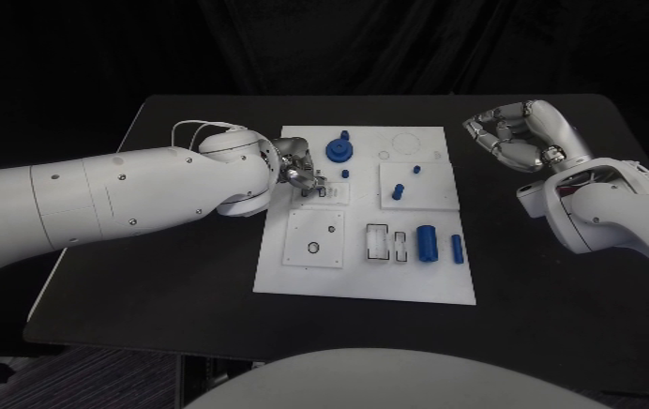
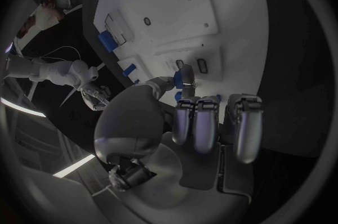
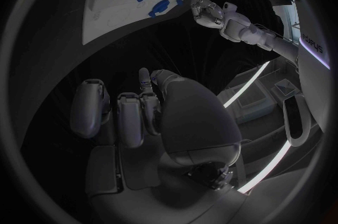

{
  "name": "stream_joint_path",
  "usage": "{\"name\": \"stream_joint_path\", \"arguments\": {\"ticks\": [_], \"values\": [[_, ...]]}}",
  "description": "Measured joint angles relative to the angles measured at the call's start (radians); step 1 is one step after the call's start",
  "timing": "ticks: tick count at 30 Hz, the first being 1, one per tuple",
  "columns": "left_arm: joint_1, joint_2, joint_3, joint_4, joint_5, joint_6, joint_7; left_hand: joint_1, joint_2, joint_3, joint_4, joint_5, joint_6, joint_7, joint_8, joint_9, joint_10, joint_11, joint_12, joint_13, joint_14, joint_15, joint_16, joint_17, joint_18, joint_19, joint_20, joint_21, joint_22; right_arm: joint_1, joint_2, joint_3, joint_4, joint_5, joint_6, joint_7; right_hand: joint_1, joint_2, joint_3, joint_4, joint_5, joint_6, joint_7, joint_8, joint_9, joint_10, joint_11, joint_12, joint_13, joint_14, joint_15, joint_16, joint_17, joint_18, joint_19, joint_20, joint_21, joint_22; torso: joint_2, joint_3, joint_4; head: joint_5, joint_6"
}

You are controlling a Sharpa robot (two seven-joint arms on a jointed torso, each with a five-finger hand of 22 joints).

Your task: Assemble the parts on the task board

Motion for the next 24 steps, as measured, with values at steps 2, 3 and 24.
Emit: {"name": "stream_joint_path", "arguments": {"ticks": [2, 3, 24], "values": [[-0.004, 0.000, 0.000, 0.000, 0.010, -0.005, 0.002, 0.000, 0.000, 0.000, 0.000, 0.000, 0.001, 0.001, 0.000, 0.000, 0.000, 0.000, 0.000, 0.000, 0.000, 0.000, 0.000, 0.000, 0.000, 0.000, 0.000, 0.000, 0.000, 0.000, 0.000, 0.000, 0.000, 0.000, 0.000, -0.001, 0.002, -0.002, 0.000, 0.000, 0.000, 0.000, 0.000, 0.000, 0.000, 0.000, 0.000, 0.000, 0.000, 0.000, 0.000, 0.000, 0.000, 0.000, 0.000, 0.000, 0.000, 0.000, 0.000, 0.0001, 0.0004, -0.002, 0.000], [-0.006, 0.000, 0.000, 0.000, 0.013, -0.007, 0.003, 0.000, 0.000, 0.001, 0.000, 0.000, 0.001, 0.001, 0.000, 0.000, 0.000, 0.000, 0.000, 0.000, 0.000, 0.000, 0.000, 0.000, 0.000, 0.000, 0.000, 0.000, 0.000, 0.000, 0.000, 0.000, 0.000, 0.000, 0.000, -0.001, 0.004, -0.004, 0.000, 0.000, 0.000, 0.000, 0.000, 0.000, 0.000, 0.000, 0.000, 0.000, 0.000, 0.000, 0.000, 0.000, 0.000, 0.000, 0.000, 0.000, 0.000, 0.000, 0.000, 0.0001, 0.0004, -0.003, 0.000], [-0.021, 0.000, 0.000, 0.001, 0.045, -0.029, 0.029, 0.000, 0.000, 0.005, 0.000, 0.000, -0.002, -0.001, -0.005, 0.002, 0.000, 0.000, 0.000, 0.000, 0.000, 0.000, 0.000, 0.000, 0.000, 0.000, 0.000, -0.004, 0.000, 0.000, 0.001, 0.000, 0.000, 0.000, 0.001, -0.002, 0.008, 0.000, 0.003, -0.003, 0.004, -0.004, 0.004, 0.000, 0.000, 0.000, 0.000, 0.000, 0.001, 0.000, 0.000, 0.000, 0.000, 0.000, 0.000, 0.000, 0.000, 0.001, 0.000, 0.0002, 0.0004, -0.004, 0.000]]}}
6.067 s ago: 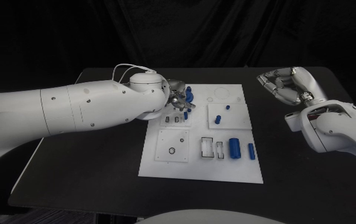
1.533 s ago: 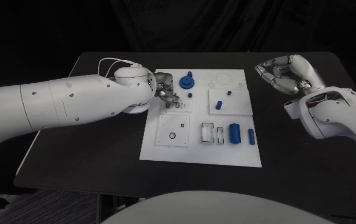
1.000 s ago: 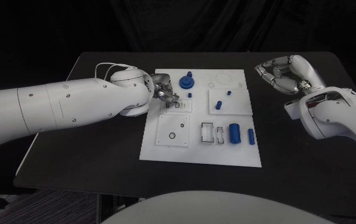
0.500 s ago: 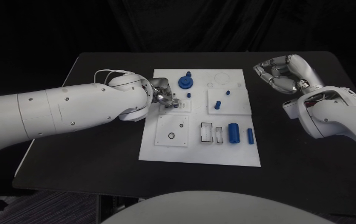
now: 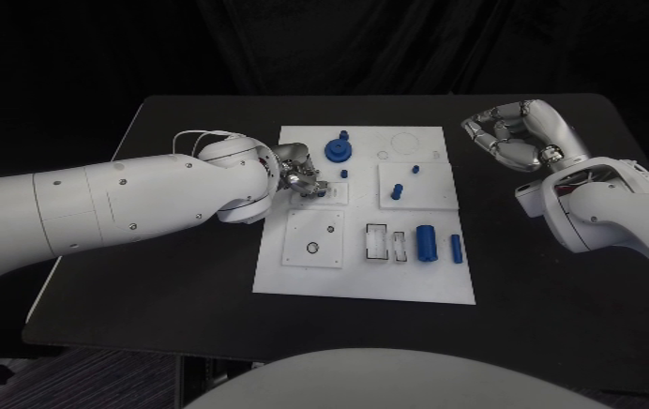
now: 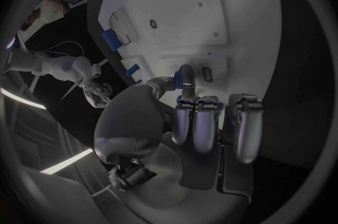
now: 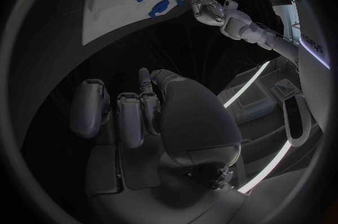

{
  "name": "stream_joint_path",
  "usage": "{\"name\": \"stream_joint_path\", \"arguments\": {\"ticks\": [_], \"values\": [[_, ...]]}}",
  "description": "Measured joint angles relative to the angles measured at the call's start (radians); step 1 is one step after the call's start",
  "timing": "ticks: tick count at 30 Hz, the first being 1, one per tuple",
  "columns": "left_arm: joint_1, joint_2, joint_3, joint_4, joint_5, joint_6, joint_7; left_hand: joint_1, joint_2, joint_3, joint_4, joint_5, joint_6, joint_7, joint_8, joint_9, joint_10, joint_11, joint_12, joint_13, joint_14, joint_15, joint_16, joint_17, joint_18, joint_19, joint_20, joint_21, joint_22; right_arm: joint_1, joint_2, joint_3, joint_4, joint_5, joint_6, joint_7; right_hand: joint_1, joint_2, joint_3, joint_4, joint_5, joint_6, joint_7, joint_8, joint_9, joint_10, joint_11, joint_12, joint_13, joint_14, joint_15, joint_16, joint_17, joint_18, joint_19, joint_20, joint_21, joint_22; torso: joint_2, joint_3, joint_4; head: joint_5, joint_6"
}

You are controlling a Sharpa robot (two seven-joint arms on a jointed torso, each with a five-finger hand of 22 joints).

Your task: Assemble the parts on the task board

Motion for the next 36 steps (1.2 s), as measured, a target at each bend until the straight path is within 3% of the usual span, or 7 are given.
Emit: {"name": "stream_joint_path", "arguments": {"ticks": [13, 20, 23, 25, 27, 31, 36], "values": [[-0.003, 0.002, 0.000, -0.007, 0.002, 0.010, 0.001, 0.002, 0.001, 0.000, 0.000, 0.000, -0.002, 0.002, -0.005, 0.004, 0.000, 0.000, 0.000, 0.000, 0.000, 0.000, 0.000, 0.000, 0.000, 0.000, 0.000, -0.004, 0.000, 0.000, 0.000, 0.000, 0.000, 0.000, 0.003, -0.004, 0.016, -0.003, 0.012, -0.012, 0.023, 0.000, 0.000, 0.004, 0.000, 0.000, 0.000, 0.000, 0.000, 0.000, 0.000, 0.000, 0.000, 0.000, 0.004, -0.004, 0.000, 0.000, 0.000, -0.0004, 0.0010, 0.003, 0.000], [-0.003, 0.004, 0.002, -0.012, 0.002, 0.019, -0.001, 0.001, 0.001, 0.008, -0.008, -0.038, -0.003, 0.004, -0.011, 0.017, 0.000, 0.000, 0.000, 0.000, 0.000, 0.000, 0.000, 0.000, 0.000, 0.000, 0.000, -0.010, 0.000, -0.001, 0.000, 0.000, 0.000, 0.000, 0.007, -0.007, 0.021, -0.008, 0.018, -0.018, 0.033, 0.000, 0.000, 0.004, 0.000, 0.000, 0.000, 0.000, 0.000, 0.000, 0.000, 0.000, 0.000, 0.000, 0.007, 0.000, 0.000, 0.000, 0.001, -0.0004, 0.0011, 0.003, 0.000], [-0.003, 0.005, 0.002, -0.014, 0.002, 0.024, -0.001, -0.003, 0.006, 0.012, -0.018, -0.080, -0.006, 0.002, -0.016, 0.026, 0.000, 0.000, 0.000, 0.000, 0.000, 0.000, 0.000, 0.000, 0.000, 0.000, 0.000, -0.012, 0.000, -0.001, 0.000, 0.000, -0.001, 0.000, 0.009, -0.009, 0.021, -0.008, 0.019, -0.019, 0.035, 0.000, 0.000, 0.004, 0.000, 0.000, 0.000, 0.000, 0.000, 0.000, 0.000, 0.000, 0.000, 0.000, 0.007, 0.000, 0.000, 0.000, 0.000, -0.0004, 0.0012, 0.003, 0.000], [-0.003, 0.005, 0.002, -0.015, 0.002, 0.026, -0.001, -0.008, 0.011, 0.012, -0.030, -0.159, -0.007, 0.000, -0.024, 0.036, 0.000, 0.000, 0.000, 0.000, 0.000, 0.000, 0.000, 0.000, 0.000, 0.000, 0.000, -0.012, 0.000, -0.001, 0.000, 0.000, -0.001, 0.000, 0.010, -0.009, 0.021, -0.008, 0.019, -0.019, 0.036, 0.000, 0.000, 0.004, 0.000, 0.000, 0.000, 0.000, 0.000, 0.000, 0.000, 0.000, 0.000, 0.000, 0.007, 0.000, 0.000, 0.000, 0.000, -0.0004, 0.0013, 0.003, 0.000], [-0.003, 0.005, 0.003, -0.015, 0.002, 0.029, -0.001, -0.013, 0.016, 0.009, -0.035, -0.211, -0.007, 0.000, -0.030, 0.042, 0.000, 0.000, 0.000, 0.000, 0.000, 0.000, 0.000, 0.000, 0.000, 0.000, 0.000, -0.012, 0.000, -0.001, 0.000, 0.000, -0.001, 0.000, 0.011, -0.010, 0.025, -0.004, 0.019, -0.019, 0.042, 0.000, 0.000, 0.004, 0.000, 0.000, 0.000, 0.000, 0.000, 0.000, 0.000, 0.000, 0.000, 0.000, 0.007, 0.000, 0.000, 0.000, 0.000, -0.0004, 0.0012, 0.004, 0.000], [-0.003, 0.007, 0.003, -0.017, 0.003, 0.034, 0.000, -0.020, 0.023, -0.002, -0.035, -0.270, -0.008, 0.001, -0.040, 0.049, 0.000, 0.000, 0.000, 0.000, 0.000, 0.000, 0.000, 0.000, 0.000, 0.000, 0.000, -0.013, 0.000, -0.002, 0.001, 0.000, -0.001, 0.000, 0.014, -0.011, 0.025, -0.004, 0.022, -0.022, 0.043, 0.000, 0.000, 0.004, 0.000, 0.000, 0.000, 0.000, 0.000, 0.000, 0.000, 0.000, 0.000, 0.000, 0.007, 0.000, 0.000, 0.000, 0.000, -0.0004, 0.0011, 0.005, 0.000], [-0.003, 0.008, 0.003, -0.023, 0.003, 0.044, 0.001, -0.048, 0.033, -0.061, -0.001, -0.347, -0.018, 0.005, -0.074, 0.043, 0.003, 0.005, 0.000, 0.000, -0.001, 0.006, 0.000, 0.000, 0.000, 0.000, 0.000, -0.015, 0.000, -0.002, 0.001, 0.000, -0.001, 0.000, 0.017, -0.012, 0.030, -0.009, 0.026, -0.026, 0.051, 0.000, 0.000, 0.008, 0.000, 0.000, 0.000, 0.000, 0.000, 0.000, 0.000, 0.000, 0.000, 0.000, 0.007, 0.000, 0.000, 0.000, 0.000, -0.0003, 0.0005, 0.006, 0.000]]}}
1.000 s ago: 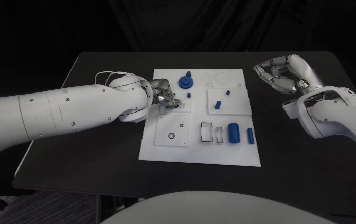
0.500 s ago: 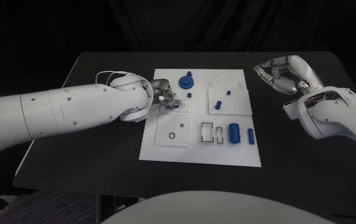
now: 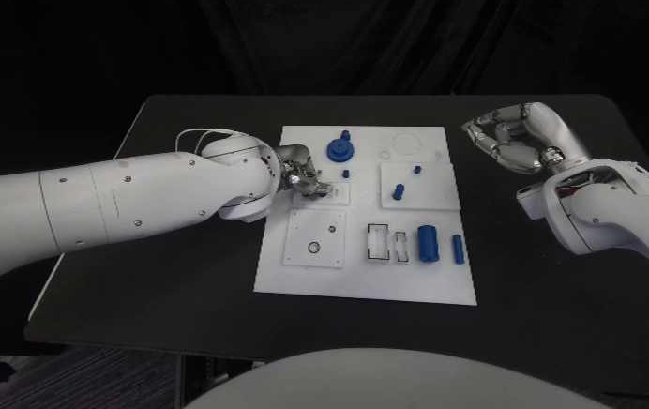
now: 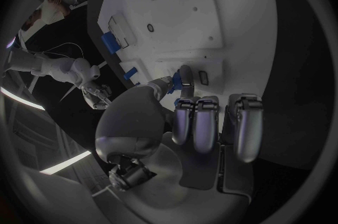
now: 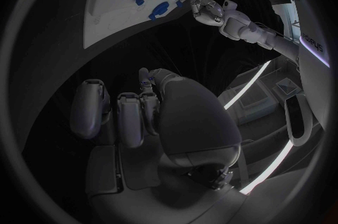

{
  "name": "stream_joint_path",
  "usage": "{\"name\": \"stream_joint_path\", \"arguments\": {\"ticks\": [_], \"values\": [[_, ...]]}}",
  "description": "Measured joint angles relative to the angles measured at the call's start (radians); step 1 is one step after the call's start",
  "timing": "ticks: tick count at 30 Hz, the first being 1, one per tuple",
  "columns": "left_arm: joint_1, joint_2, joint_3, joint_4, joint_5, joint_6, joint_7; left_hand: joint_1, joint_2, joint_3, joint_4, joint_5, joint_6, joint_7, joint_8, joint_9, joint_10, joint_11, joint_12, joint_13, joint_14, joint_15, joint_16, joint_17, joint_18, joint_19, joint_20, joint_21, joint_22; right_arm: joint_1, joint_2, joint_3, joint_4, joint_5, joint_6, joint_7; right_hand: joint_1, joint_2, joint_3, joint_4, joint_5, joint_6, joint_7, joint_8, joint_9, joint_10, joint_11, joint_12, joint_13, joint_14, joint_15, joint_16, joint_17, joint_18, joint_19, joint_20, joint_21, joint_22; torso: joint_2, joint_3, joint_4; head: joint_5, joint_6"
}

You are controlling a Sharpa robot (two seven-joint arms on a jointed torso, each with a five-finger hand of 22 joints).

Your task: Assemble the parts on the task board

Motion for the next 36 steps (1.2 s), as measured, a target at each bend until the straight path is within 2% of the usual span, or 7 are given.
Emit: {"name": "stream_joint_path", "arguments": {"ticks": [3, 6, 10, 20, 28, 36], "values": [[-0.003, 0.003, -0.001, -0.002, 0.000, 0.008, 0.001, -0.017, -0.006, -0.032, 0.021, -0.024, 0.002, 0.008, -0.017, -0.011, -0.002, 0.003, 0.000, 0.000, 0.001, 0.002, 0.000, 0.000, 0.000, 0.000, 0.007, -0.001, 0.000, 0.000, 0.000, 0.000, 0.000, 0.000, 0.002, -0.001, 0.000, 0.000, 0.001, -0.001, 0.005, 0.000, 0.000, 0.000, 0.001, 0.000, 0.000, 0.000, 0.000, 0.000, 0.000, 0.000, 0.000, 0.000, 0.000, 0.000, 0.000, 0.000, 0.000, 0.0000, -0.0002, 0.000, 0.000], [-0.003, 0.004, 0.000, -0.003, 0.000, 0.014, 0.004, -0.049, -0.006, -0.075, 0.049, -0.063, 0.000, 0.016, -0.041, -0.025, -0.003, 0.010, 0.000, 0.000, 0.001, 0.009, 0.000, 0.000, 0.000, 0.000, 0.008, -0.006, 0.000, 0.000, 0.000, 0.000, -0.001, 0.000, 0.004, -0.003, 0.002, 0.002, 0.005, -0.005, 0.009, 0.000, 0.000, 0.000, 0.001, 0.000, 0.000, 0.000, 0.000, 0.000, 0.000, 0.000, 0.000, 0.000, 0.000, 0.000, 0.000, 0.000, 0.000, 0.0001, -0.0003, 0.000, 0.000], [-0.003, 0.004, 0.001, -0.006, 0.000, 0.020, 0.008, -0.062, -0.002, -0.117, 0.072, -0.090, 0.005, 0.020, -0.055, -0.032, -0.003, 0.010, 0.000, 0.000, 0.001, 0.009, 0.000, 0.000, 0.000, 0.000, 0.014, -0.006, 0.001, 0.000, 0.001, 0.000, -0.001, -0.001, 0.008, -0.006, 0.008, 0.000, 0.005, -0.005, 0.011, 0.000, 0.000, 0.000, 0.001, 0.000, 0.000, 0.000, 0.000, 0.000, 0.000, 0.000, 0.000, 0.000, 0.000, 0.000, 0.000, 0.000, 0.000, 0.0001, -0.0005, 0.001, 0.000], [-0.003, 0.004, 0.003, -0.012, 0.000, 0.035, 0.007, -0.096, 0.009, -0.177, 0.101, -0.118, 0.015, 0.023, -0.073, -0.040, -0.003, 0.010, 0.000, 0.000, 0.001, 0.009, 0.000, 0.000, 0.000, 0.000, 0.014, -0.015, 0.001, -0.001, 0.000, 0.000, -0.001, -0.005, 0.019, -0.015, 0.008, 0.000, 0.008, -0.008, 0.018, 0.000, 0.000, 0.000, 0.002, 0.000, 0.000, 0.000, 0.000, 0.000, 0.000, 0.000, 0.000, 0.000, 0.000, 0.000, 0.000, 0.000, 0.000, 0.0001, -0.0011, 0.000, 0.000], [-0.002, 0.004, 0.004, -0.014, 0.001, 0.041, 0.006, -0.125, 0.012, -0.221, 0.102, -0.133, 0.017, 0.022, -0.078, -0.040, 0.000, 0.013, 0.000, 0.000, -0.002, 0.012, 0.000, 0.000, 0.000, 0.000, 0.014, -0.015, 0.001, -0.001, 0.001, 0.000, -0.001, -0.007, 0.027, -0.022, 0.008, 0.000, 0.008, -0.008, 0.018, 0.000, 0.000, 0.004, 0.002, 0.000, 0.000, 0.000, 0.000, 0.000, 0.000, 0.000, 0.000, 0.000, 0.000, 0.000, 0.000, 0.000, 0.000, 0.0003, -0.0007, 0.001, 0.000], [-0.003, -0.012, 0.001, -0.002, 0.002, 0.020, 0.014, -0.181, 0.029, -0.299, 0.103, -0.151, 0.022, 0.024, -0.084, -0.021, 0.000, 0.013, 0.000, 0.000, -0.002, 0.012, 0.000, 0.000, 0.000, 0.000, 0.014, -0.019, 0.001, -0.001, 0.000, 0.000, 0.000, -0.008, 0.031, -0.024, 0.008, 0.000, 0.011, -0.011, 0.023, 0.000, 0.000, 0.004, 0.002, 0.000, 0.000, 0.000, 0.000, 0.000, 0.000, 0.000, 0.000, 0.000, 0.000, 0.000, 0.000, 0.000, 0.001, 0.0003, -0.0006, 0.001, 0.000]]}}
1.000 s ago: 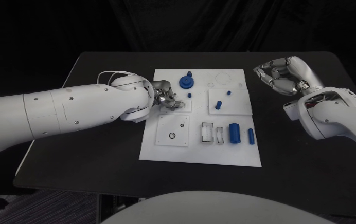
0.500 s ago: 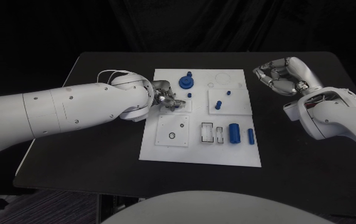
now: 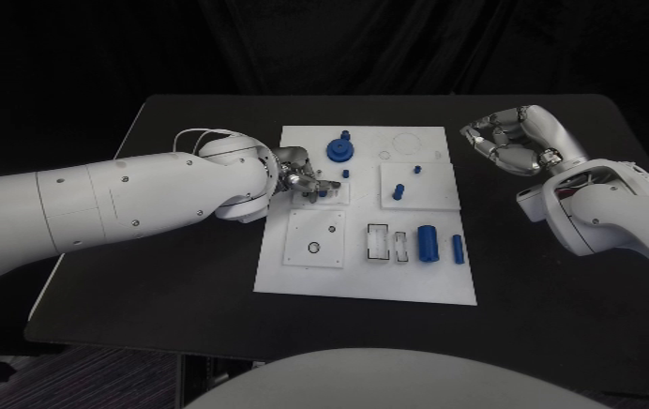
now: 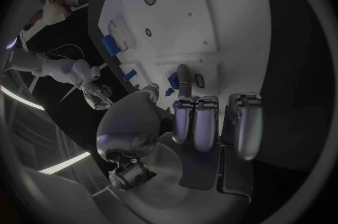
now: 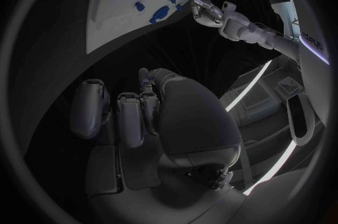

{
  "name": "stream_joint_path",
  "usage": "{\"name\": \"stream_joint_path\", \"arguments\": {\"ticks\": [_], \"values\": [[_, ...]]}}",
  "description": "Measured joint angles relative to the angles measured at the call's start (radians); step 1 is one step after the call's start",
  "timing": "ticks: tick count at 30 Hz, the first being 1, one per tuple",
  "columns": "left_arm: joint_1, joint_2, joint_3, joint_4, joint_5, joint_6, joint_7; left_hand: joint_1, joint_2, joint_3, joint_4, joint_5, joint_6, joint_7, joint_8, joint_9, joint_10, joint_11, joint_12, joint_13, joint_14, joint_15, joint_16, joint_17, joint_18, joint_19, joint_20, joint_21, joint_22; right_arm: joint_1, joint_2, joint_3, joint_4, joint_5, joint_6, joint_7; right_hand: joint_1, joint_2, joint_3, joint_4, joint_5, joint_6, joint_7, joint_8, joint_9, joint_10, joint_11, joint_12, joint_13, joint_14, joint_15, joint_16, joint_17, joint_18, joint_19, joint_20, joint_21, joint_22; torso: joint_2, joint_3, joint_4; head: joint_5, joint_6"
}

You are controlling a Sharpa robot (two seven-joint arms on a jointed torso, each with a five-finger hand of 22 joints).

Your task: Assemble the parts on the task board

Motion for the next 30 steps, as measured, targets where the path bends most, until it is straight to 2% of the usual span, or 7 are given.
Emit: {"name": "stream_joint_path", "arguments": {"ticks": [4, 12, 17, 21, 23, 25, 30], "values": [[-0.003, -0.025, -0.003, 0.016, -0.003, -0.039, 0.010, -0.002, 0.021, -0.062, 0.000, 0.006, -0.022, -0.011, 0.088, 0.101, 0.000, 0.000, 0.000, 0.000, 0.000, 0.000, 0.000, 0.000, 0.000, 0.000, 0.000, 0.000, 0.000, 0.000, -0.004, 0.000, 0.002, 0.000, 0.000, 0.000, 0.000, 0.000, 0.000, 0.000, 0.000, -0.002, 0.002, 0.000, 0.000, 0.000, 0.000, 0.000, 0.000, 0.000, 0.000, 0.000, 0.000, 0.000, 0.000, 0.000, 0.000, 0.000, 0.000, -0.0001, 0.0001, -0.001, 0.000], [-0.002, -0.078, -0.003, 0.051, -0.011, -0.136, 0.048, 0.025, 0.059, -0.138, 0.000, 0.050, -0.041, -0.023, 0.191, 0.215, -0.002, -0.010, 0.000, 0.000, 0.004, -0.004, 0.000, 0.000, 0.000, 0.000, 0.000, 0.023, 0.000, 0.000, -0.014, 0.000, 0.009, -0.001, -0.001, 0.000, 0.000, 0.000, 0.000, 0.000, 0.000, -0.004, 0.004, 0.000, 0.000, 0.000, 0.000, 0.000, 0.000, 0.000, 0.000, 0.000, 0.000, 0.000, 0.000, 0.000, 0.000, 0.000, 0.000, -0.0007, 0.0004, 0.001, 0.000], [0.007, -0.100, -0.003, 0.061, -0.006, -0.173, 0.079, 0.045, 0.079, -0.156, -0.001, 0.067, -0.045, -0.027, 0.216, 0.242, -0.002, -0.010, 0.000, 0.000, 0.002, -0.010, 0.000, 0.000, 0.000, 0.000, -0.008, 0.027, 0.000, 0.000, -0.016, 0.000, 0.010, -0.001, -0.001, 0.000, 0.000, 0.000, 0.000, 0.000, 0.000, -0.004, 0.004, 0.000, 0.000, 0.000, 0.000, 0.000, 0.000, 0.000, 0.000, 0.000, 0.000, 0.000, 0.000, 0.000, 0.000, 0.000, 0.001, -0.0008, 0.0003, 0.005, 0.000], [0.015, -0.111, -0.003, 0.067, 0.006, -0.187, 0.099, 0.064, 0.080, -0.164, -0.002, 0.076, -0.049, -0.031, 0.223, 0.253, -0.005, -0.013, 0.000, 0.000, 0.004, -0.011, 0.000, 0.000, 0.000, 0.000, -0.008, 0.027, 0.000, 0.000, -0.017, 0.000, 0.012, -0.001, -0.002, 0.000, 0.000, 0.000, 0.000, 0.000, 0.000, -0.004, 0.004, 0.000, 0.000, 0.000, 0.000, 0.000, 0.000, 0.000, 0.000, 0.000, 0.000, 0.000, 0.000, 0.000, 0.000, 0.000, 0.000, 0.0000, 0.0003, 0.005, 0.000], [0.018, -0.116, -0.003, 0.068, 0.011, -0.189, 0.106, 0.078, 0.089, -0.169, -0.001, 0.091, -0.052, -0.034, 0.224, 0.259, -0.001, -0.016, 0.000, 0.000, 0.004, -0.011, 0.000, 0.000, 0.000, 0.000, -0.008, 0.027, 0.000, 0.000, -0.018, 0.000, 0.012, -0.001, -0.002, 0.000, 0.000, 0.000, 0.000, 0.000, 0.000, -0.004, 0.004, 0.000, 0.000, 0.000, 0.000, 0.000, 0.000, 0.000, 0.000, 0.000, 0.000, 0.000, 0.000, 0.000, 0.000, 0.000, 0.000, 0.0006, 0.0003, 0.005, 0.000], [0.022, -0.121, -0.003, 0.067, 0.017, -0.189, 0.110, 0.120, 0.090, -0.173, -0.005, 0.125, -0.060, -0.034, 0.232, 0.267, -0.001, -0.016, 0.000, 0.000, 0.004, -0.011, 0.000, 0.000, 0.000, 0.000, -0.008, 0.031, 0.000, 0.000, -0.019, 0.000, 0.013, -0.001, -0.002, 0.000, 0.003, -0.003, 0.000, 0.000, 0.000, -0.004, 0.004, 0.000, 0.000, 0.000, 0.000, 0.000, 0.000, 0.000, 0.000, 0.000, 0.000, 0.000, 0.000, 0.000, 0.000, 0.000, 0.000, 0.0008, 0.0005, 0.005, 0.000], [0.038, -0.124, -0.003, 0.052, 0.027, -0.170, 0.108, 0.184, 0.095, -0.179, -0.006, 0.166, -0.073, -0.034, 0.233, 0.273, -0.001, -0.016, 0.000, 0.000, 0.003, -0.011, 0.000, 0.000, 0.000, 0.000, -0.008, 0.031, 0.000, 0.000, -0.022, 0.000, 0.014, -0.001, -0.002, 0.000, 0.004, -0.004, 0.000, 0.000, 0.000, -0.004, 0.004, 0.000, 0.000, 0.000, 0.000, 0.000, 0.000, 0.000, 0.000, 0.000, 0.000, 0.000, 0.000, 0.000, 0.000, 0.000, -0.001, 0.0008, 0.0012, 0.009, 0.000]]}}
